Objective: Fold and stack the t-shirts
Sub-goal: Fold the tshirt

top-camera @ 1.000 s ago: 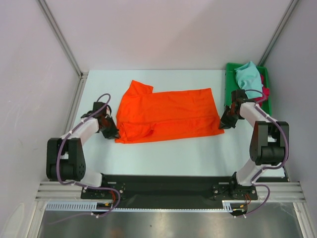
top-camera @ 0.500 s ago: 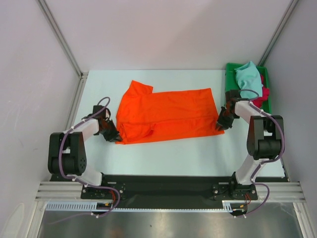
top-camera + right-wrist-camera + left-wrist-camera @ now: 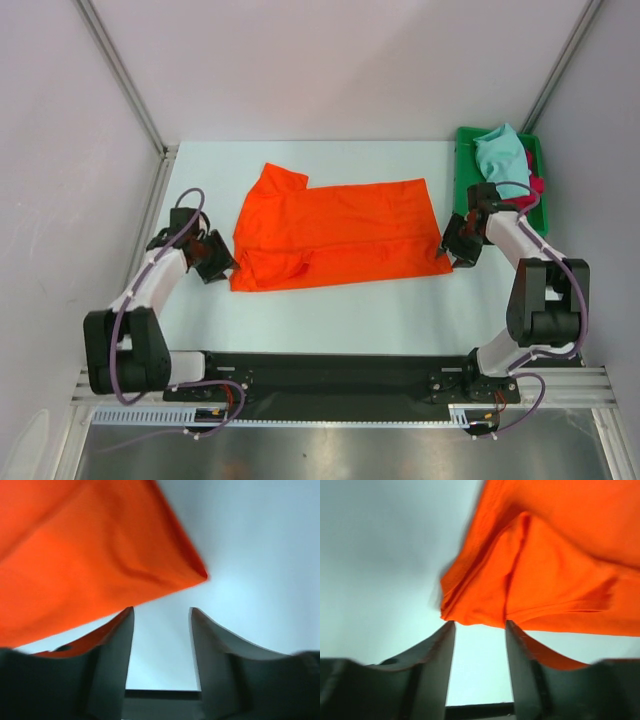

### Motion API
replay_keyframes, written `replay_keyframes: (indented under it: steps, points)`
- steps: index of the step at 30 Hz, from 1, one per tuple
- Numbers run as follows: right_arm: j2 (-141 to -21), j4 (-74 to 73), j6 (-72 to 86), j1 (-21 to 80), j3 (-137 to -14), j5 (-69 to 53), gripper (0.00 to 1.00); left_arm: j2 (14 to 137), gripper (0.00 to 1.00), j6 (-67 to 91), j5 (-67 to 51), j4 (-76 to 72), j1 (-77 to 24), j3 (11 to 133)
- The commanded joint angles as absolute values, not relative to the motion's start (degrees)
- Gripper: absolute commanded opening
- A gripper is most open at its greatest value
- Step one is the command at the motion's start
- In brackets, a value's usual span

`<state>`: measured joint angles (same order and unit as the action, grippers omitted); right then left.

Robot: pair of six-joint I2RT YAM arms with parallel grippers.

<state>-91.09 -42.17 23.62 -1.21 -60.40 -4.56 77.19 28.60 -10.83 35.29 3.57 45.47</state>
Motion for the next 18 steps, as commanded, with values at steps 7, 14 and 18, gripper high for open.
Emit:
replay_keyframes:
  steps: [7,14,18]
  points:
    - [-87.8,-32.62,29.87,-8.52,-55.2,-19.15,0.59,67.32,0.54,37.61,-16.25,33.67,4.39,38.42]
    - [-88.77,-26.63,31.65,-11.16,-49.75,-22.06,0.62,72.68,0.6,37.45,-16.09,28.21,6.94,36.73]
    - [-89.47,-26.81,31.37,-12.39,-49.22,-22.41,0.62,72.95,0.59,37.53,-15.91,27.95,9.22,35.52]
